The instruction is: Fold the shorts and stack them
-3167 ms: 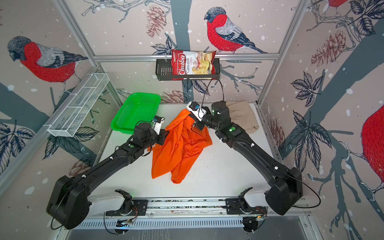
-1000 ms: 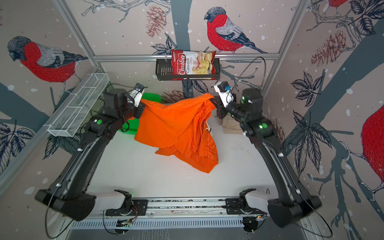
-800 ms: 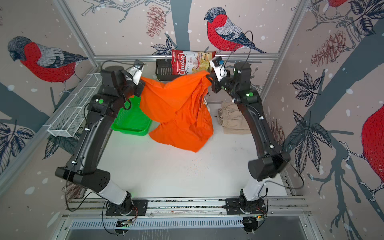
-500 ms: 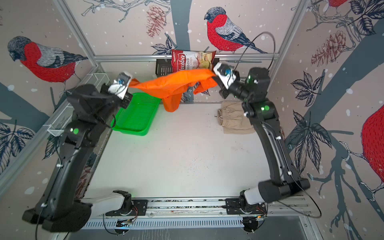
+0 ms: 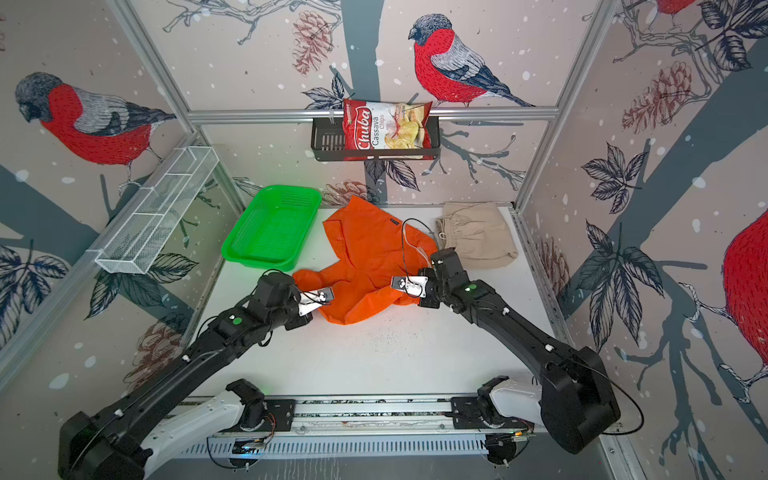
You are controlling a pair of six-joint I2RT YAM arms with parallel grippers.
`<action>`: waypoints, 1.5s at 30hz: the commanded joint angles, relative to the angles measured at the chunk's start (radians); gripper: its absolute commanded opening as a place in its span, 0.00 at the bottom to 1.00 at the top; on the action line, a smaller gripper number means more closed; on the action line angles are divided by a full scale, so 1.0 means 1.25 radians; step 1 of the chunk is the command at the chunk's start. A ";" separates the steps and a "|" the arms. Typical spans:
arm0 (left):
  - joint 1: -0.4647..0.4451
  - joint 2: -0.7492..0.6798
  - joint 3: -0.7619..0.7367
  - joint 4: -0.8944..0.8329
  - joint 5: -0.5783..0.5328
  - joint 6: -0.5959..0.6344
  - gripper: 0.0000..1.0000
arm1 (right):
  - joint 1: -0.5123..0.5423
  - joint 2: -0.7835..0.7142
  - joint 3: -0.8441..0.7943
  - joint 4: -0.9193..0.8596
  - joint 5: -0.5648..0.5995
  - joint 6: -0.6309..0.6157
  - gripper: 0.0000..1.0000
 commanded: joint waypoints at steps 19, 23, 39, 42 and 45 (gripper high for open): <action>-0.141 -0.033 0.080 -0.348 0.050 -0.108 0.90 | 0.266 -0.162 0.056 -0.330 0.124 0.410 0.60; -0.140 -0.027 0.107 -0.246 0.057 -0.224 0.91 | 0.260 -0.174 0.036 -0.140 0.068 0.615 0.65; -0.086 0.086 0.091 0.073 -0.030 -0.657 0.86 | 0.146 0.171 -0.145 0.090 0.013 1.244 0.33; -0.059 0.085 0.078 0.101 0.022 -0.749 0.84 | 0.092 0.181 -0.186 0.042 0.054 1.284 0.32; -0.047 0.086 0.066 0.107 0.019 -0.836 0.82 | 0.027 0.147 -0.223 0.006 0.072 1.300 0.32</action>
